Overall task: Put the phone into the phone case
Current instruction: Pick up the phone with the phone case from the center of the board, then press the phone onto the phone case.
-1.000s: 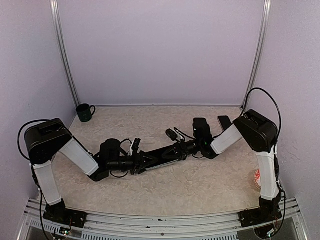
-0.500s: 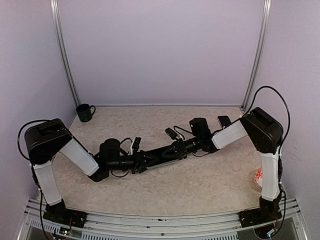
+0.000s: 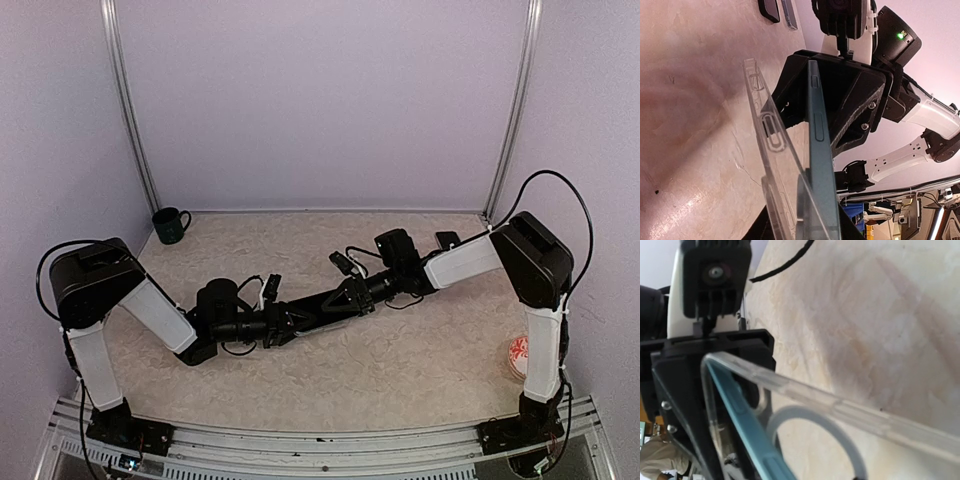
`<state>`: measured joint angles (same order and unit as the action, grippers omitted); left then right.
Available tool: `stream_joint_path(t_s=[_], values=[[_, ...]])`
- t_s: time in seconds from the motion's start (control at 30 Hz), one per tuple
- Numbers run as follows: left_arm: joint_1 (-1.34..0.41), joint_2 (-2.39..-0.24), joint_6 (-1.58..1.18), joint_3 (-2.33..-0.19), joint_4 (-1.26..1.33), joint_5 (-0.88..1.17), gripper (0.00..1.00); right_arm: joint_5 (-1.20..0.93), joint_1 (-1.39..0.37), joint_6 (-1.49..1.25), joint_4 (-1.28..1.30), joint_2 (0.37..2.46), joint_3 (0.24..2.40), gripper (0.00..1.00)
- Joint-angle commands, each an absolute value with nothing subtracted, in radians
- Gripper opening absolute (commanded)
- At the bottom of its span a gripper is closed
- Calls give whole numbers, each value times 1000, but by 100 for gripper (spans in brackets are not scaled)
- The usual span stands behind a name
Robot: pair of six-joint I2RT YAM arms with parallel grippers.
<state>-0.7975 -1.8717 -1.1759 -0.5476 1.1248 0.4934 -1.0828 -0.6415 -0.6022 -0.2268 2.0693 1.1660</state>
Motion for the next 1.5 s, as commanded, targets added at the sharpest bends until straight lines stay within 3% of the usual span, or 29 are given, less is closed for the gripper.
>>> stream_joint_path(t_s=[0.0, 0.27, 0.97, 1.47], values=[[-808, -1870, -1175, -552, 1271, 529, 31, -1013, -658, -540, -144, 2035, 1190, 45], [-802, -1860, -1175, -543, 1262, 529, 20, -1004, -657, -510, -121, 2020, 1184, 46], [-799, -1858, -1186, -509, 1342, 560, 11, -1031, -608, -432, -34, 1966, 1167, 50], [-802, -1799, -1130, -507, 1351, 642, 8, -1052, -533, -378, 68, 1779, 1076, 50]])
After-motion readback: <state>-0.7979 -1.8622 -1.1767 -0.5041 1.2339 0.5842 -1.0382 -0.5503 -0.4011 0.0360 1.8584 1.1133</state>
